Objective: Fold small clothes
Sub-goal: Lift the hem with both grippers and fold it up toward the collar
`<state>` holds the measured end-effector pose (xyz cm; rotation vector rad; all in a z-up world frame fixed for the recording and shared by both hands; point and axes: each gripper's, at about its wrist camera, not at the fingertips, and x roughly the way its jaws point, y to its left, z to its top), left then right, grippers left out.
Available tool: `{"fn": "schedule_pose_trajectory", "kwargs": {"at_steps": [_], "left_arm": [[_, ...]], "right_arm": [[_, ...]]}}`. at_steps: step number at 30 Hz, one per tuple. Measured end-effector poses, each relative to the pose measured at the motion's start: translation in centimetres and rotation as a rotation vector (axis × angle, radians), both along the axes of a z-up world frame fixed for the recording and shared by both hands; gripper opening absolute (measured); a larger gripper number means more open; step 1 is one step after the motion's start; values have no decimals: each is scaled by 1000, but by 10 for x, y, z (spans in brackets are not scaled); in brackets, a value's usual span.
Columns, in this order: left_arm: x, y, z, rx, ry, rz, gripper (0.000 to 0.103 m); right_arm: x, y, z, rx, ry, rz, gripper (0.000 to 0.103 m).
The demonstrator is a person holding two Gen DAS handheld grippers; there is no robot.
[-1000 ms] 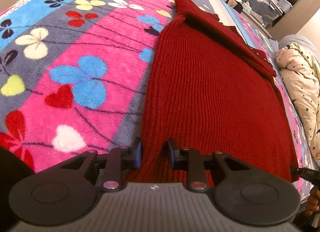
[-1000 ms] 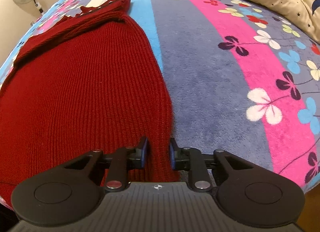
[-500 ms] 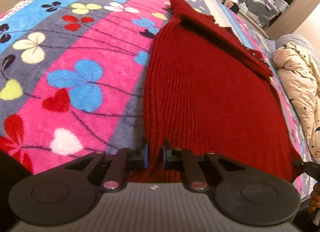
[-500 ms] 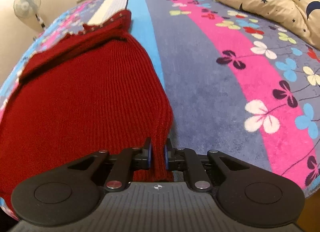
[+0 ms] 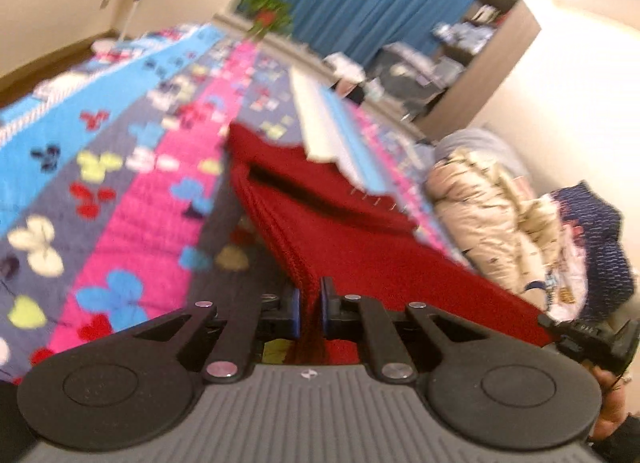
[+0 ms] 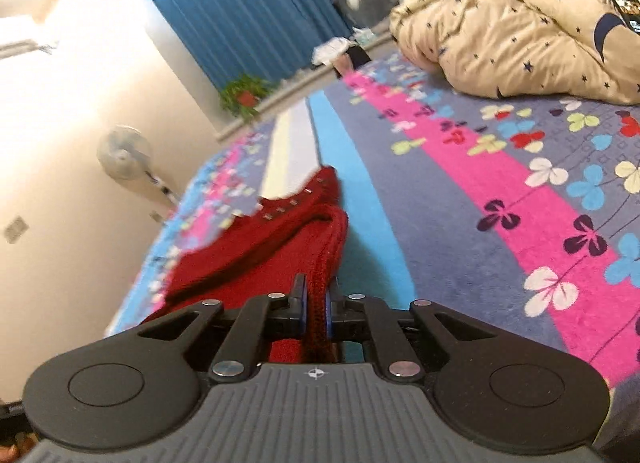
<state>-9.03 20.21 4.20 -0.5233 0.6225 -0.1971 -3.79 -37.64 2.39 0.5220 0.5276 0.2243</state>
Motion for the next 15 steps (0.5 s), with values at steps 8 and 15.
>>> {"fn": "schedule_pose_trajectory", "kwargs": {"at_steps": [8, 15], "left_arm": [[-62, 32, 57, -43, -30, -69, 9], [35, 56, 30, -120, 93, -26, 9]], "right_arm": [[-91, -36, 43, 103, -111, 5, 7], [-19, -32, 33, 52, -28, -4, 7]]}}
